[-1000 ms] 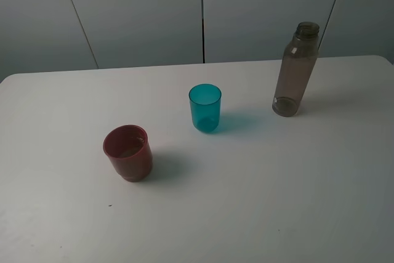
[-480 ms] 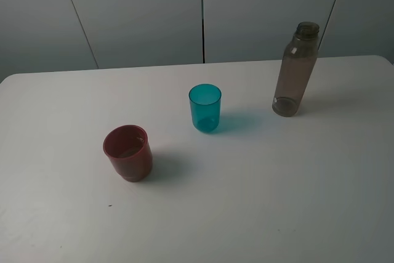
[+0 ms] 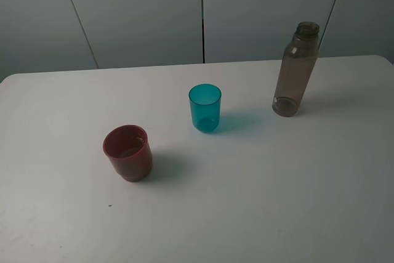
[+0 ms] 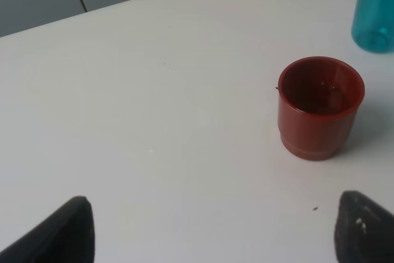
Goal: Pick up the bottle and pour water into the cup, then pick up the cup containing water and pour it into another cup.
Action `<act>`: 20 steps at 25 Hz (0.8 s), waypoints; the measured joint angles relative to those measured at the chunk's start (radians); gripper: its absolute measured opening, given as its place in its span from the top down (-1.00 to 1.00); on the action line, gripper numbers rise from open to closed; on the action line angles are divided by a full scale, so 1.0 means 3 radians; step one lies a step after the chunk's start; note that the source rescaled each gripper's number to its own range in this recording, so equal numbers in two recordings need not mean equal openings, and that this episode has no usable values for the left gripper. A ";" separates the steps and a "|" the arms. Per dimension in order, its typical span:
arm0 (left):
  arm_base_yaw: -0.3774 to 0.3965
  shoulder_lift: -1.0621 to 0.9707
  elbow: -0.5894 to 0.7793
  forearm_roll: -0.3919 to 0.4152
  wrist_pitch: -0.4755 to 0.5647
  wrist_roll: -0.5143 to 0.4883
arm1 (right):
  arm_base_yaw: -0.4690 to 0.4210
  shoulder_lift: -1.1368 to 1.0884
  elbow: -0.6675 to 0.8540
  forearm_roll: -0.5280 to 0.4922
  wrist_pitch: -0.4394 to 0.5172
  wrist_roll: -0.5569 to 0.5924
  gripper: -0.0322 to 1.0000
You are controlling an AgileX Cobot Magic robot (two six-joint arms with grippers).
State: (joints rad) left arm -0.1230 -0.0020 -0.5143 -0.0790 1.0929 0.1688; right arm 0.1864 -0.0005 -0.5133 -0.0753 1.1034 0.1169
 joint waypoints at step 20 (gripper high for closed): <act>0.0000 0.0000 0.0000 0.0000 0.0000 0.0000 | -0.0801 0.0000 0.0000 -0.0026 0.0000 -0.0021 -1.00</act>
State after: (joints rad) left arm -0.1230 -0.0020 -0.5143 -0.0790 1.0929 0.1688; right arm -0.0539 -0.0005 -0.5133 -0.0830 1.1034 0.1107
